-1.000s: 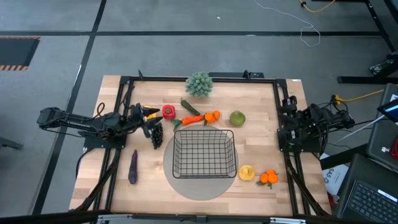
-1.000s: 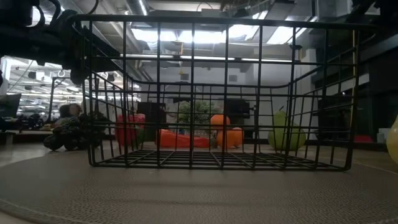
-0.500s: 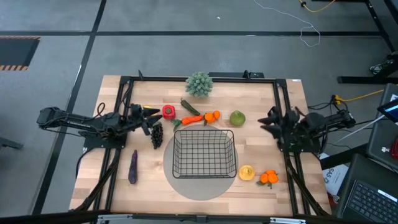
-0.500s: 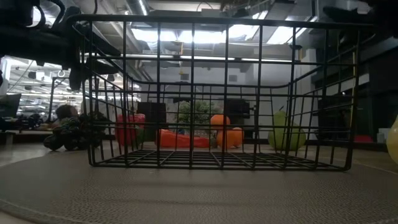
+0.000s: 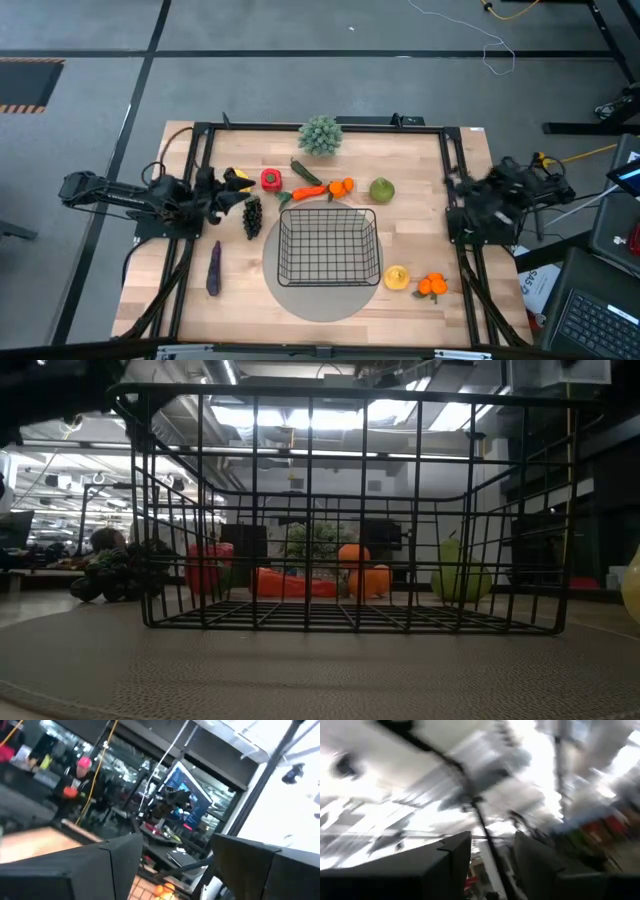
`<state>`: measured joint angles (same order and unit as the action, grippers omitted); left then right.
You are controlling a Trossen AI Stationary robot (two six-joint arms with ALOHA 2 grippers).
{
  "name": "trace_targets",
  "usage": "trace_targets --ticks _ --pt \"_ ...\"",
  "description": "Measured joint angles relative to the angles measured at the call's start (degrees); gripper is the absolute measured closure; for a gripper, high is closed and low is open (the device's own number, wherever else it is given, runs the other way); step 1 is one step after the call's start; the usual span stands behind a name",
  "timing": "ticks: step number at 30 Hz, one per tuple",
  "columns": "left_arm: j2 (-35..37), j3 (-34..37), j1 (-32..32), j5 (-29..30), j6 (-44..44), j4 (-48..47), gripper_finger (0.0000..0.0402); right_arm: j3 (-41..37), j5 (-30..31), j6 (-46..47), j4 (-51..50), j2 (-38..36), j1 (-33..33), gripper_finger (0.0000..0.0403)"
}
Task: Build produce basket
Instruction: Put the green pear into the black wire basket
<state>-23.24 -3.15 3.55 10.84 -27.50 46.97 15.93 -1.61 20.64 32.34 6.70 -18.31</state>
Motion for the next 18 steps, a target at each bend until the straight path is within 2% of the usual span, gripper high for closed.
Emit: trace_targets --ticks 3,6,9,13,15,18 --pt "0.0 -2.3 -0.1 0.6 5.9 -0.2 0.0172 7.5 -3.9 -6.2 -7.1 0.2 0.0 0.0255" --pt "0.0 -5.4 -0.1 1.8 12.2 -0.1 0.0172 17.1 -0.2 -13.0 -21.6 0.8 0.0 0.0255" --pt "-0.1 -8.2 -0.1 1.9 16.8 -0.3 0.0172 24.6 12.1 -17.7 -35.5 4.2 0.0 0.0255" --pt "-1.2 -9.6 -0.1 1.9 17.8 -2.8 0.0172 31.4 30.9 -19.4 -46.9 10.5 0.0 0.0255" --pt "-1.7 -9.8 0.0 1.9 17.1 -3.2 0.0172 34.6 36.6 -18.3 -53.7 14.4 0.0 0.0255" --pt "-2.0 -9.9 0.0 1.9 14.3 -6.3 0.0172 39.3 42.1 -12.6 -65.0 19.4 0.0 0.0255"
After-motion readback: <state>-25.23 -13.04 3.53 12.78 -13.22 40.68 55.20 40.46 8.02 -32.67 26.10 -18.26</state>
